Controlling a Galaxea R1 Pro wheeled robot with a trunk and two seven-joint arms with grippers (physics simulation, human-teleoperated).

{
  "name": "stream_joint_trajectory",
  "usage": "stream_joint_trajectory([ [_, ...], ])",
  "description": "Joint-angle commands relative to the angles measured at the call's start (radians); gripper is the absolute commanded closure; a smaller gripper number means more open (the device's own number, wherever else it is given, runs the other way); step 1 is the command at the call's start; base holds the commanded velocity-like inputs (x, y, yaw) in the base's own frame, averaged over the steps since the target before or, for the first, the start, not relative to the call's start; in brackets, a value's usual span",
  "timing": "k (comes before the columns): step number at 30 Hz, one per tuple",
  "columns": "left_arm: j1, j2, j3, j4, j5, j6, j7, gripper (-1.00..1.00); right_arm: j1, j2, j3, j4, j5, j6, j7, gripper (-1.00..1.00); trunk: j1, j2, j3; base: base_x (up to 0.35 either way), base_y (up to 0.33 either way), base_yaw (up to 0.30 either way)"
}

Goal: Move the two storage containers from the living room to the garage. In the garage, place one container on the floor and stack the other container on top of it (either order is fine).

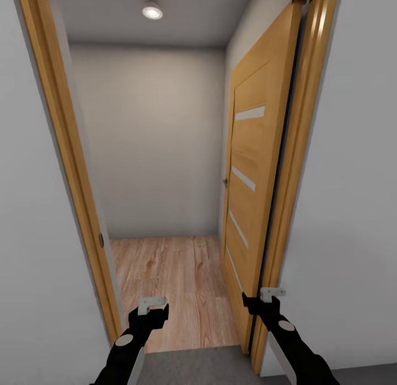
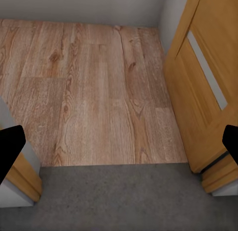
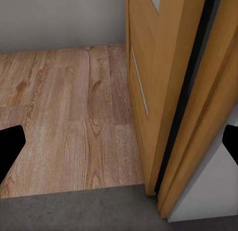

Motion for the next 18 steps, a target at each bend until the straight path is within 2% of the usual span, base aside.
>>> stream_joint_trajectory([
  [1,0.0,0.0,-0.001,-0.001,-0.003,0.005,0.005,-1.0,0.0,-0.002,0.006,-0.002,-0.01,0.004,-0.007,-1.0,0.0,-0.001,-0.001,0.0,0.0,0.0],
  [18,0.0,0.0,-0.002,-0.001,-0.003,0.005,0.005,-1.0,0.0,-0.002,0.006,-0.002,-0.01,0.004,-0.007,-1.0,0.0,-0.001,-0.001,0.0,0.0,0.0],
])
